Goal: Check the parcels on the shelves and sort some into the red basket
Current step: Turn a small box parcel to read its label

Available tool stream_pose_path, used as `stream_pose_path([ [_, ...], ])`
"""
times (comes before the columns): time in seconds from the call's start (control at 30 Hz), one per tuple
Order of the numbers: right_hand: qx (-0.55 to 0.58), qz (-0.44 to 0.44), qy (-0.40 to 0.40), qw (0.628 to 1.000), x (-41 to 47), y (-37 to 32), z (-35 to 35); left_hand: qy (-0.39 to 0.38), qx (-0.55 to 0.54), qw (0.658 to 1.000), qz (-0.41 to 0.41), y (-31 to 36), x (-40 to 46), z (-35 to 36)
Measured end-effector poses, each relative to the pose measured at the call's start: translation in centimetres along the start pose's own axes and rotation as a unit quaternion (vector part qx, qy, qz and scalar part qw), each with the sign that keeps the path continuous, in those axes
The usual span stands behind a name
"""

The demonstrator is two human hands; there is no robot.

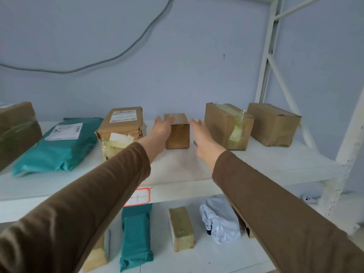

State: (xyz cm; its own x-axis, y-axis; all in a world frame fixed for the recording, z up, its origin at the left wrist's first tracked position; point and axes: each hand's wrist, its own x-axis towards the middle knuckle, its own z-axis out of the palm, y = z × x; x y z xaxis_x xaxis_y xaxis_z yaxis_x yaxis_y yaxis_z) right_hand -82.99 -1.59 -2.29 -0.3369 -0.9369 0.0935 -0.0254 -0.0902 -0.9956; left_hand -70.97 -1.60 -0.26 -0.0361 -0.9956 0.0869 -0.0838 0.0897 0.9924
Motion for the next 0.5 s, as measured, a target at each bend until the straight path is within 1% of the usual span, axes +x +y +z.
stream_pose_path([
  [0.03,0.003,0.014,-0.022,1.000,0.4,0.1,-0.1,0.017,-0.017,0.999,-0.026,-0.2,0.6,0.4],
  [0.1,0.007,0.040,-0.063,0.997,1.3,0.4,-0.1,0.034,-0.045,0.997,-0.051,-0.9,1.6,0.8],
  [0.17,0.009,0.062,-0.097,0.993,2.1,0.8,0.0,0.036,-0.074,0.995,-0.059,-1.7,2.0,1.1],
  [0.27,0.015,0.058,-0.127,0.990,3.3,2.0,-0.1,0.024,-0.107,0.992,-0.058,-2.4,1.3,1.5],
  [0.4,0.068,0.022,-0.128,0.989,1.3,2.5,-1.7,0.030,-0.126,0.991,-0.037,-2.3,-1.3,2.1],
  [0.5,0.107,-0.017,-0.117,0.987,-2.1,2.2,-4.0,0.017,-0.123,0.992,0.024,-2.4,-5.1,2.2],
])
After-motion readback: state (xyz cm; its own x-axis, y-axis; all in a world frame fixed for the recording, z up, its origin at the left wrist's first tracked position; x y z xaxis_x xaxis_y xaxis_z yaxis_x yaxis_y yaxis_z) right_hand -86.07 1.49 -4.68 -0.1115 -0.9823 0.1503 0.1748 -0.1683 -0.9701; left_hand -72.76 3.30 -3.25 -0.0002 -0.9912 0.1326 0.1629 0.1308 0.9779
